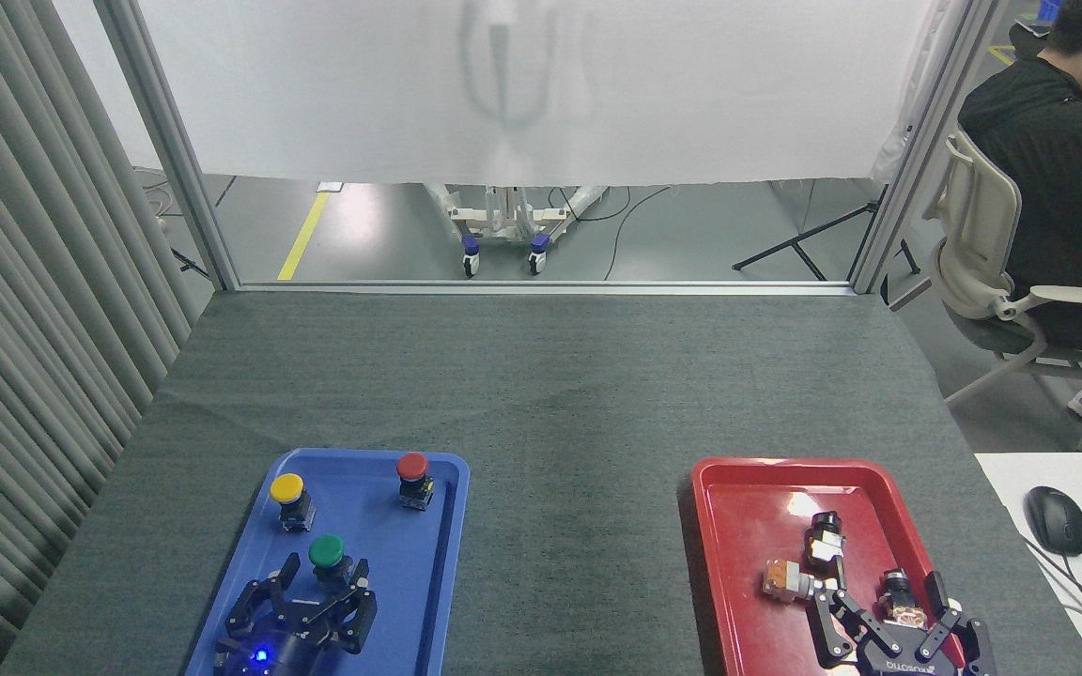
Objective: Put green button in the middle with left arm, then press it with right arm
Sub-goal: 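Lift the green button with the left hand off the blue tray, then carry the green button toward the table middle and set it down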
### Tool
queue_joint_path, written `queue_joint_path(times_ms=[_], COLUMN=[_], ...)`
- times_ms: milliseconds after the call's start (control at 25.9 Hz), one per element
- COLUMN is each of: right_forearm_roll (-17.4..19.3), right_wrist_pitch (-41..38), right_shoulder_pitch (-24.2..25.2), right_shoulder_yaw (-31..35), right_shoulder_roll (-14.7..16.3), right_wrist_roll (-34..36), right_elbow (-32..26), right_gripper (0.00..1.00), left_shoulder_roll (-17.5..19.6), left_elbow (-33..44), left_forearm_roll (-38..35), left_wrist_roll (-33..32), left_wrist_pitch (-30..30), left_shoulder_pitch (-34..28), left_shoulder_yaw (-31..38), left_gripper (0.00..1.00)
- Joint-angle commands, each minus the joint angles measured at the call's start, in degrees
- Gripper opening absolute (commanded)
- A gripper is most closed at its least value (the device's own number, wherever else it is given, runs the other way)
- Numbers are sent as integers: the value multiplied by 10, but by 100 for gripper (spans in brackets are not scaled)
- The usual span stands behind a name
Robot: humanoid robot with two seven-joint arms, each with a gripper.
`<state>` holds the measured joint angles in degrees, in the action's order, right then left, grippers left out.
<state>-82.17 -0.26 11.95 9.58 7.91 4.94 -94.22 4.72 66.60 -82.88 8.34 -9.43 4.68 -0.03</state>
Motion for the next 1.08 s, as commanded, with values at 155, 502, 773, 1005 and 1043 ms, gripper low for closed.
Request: queue_joint_path(times_ms=[155,502,773,1005,1043], right_forearm_roll=[-2,-11,-11,-11,-12], right_wrist_pitch=[-3,-3,-11,-10,-7], right_shoulder_pitch=[0,0,0,1,1], right_shoulder_yaw=[0,0,0,-2,-3], right_shoulder_roll=[0,-4,-6,-7,-9], right_wrist_roll=[1,1,1,-7,-10], right_elbow=[0,1,1,2,3], right_gripper=[100,100,100,100,100], left_shoulder_roll=[15,-24,-125,-125,-125], left_elbow=[-2,85,-89,-178,-179], left_forearm_roll=[1,6,-69,-66,-65], left_wrist_roll=[2,36,34,37,38], left_wrist_pitch=[-64,-156,-67,5,5], left_shoulder_pitch=[-2,19,126,156,156], left_shoulder_yaw=[-1,-79,-212,-292,-292], left_gripper=[2,0,0,0,0])
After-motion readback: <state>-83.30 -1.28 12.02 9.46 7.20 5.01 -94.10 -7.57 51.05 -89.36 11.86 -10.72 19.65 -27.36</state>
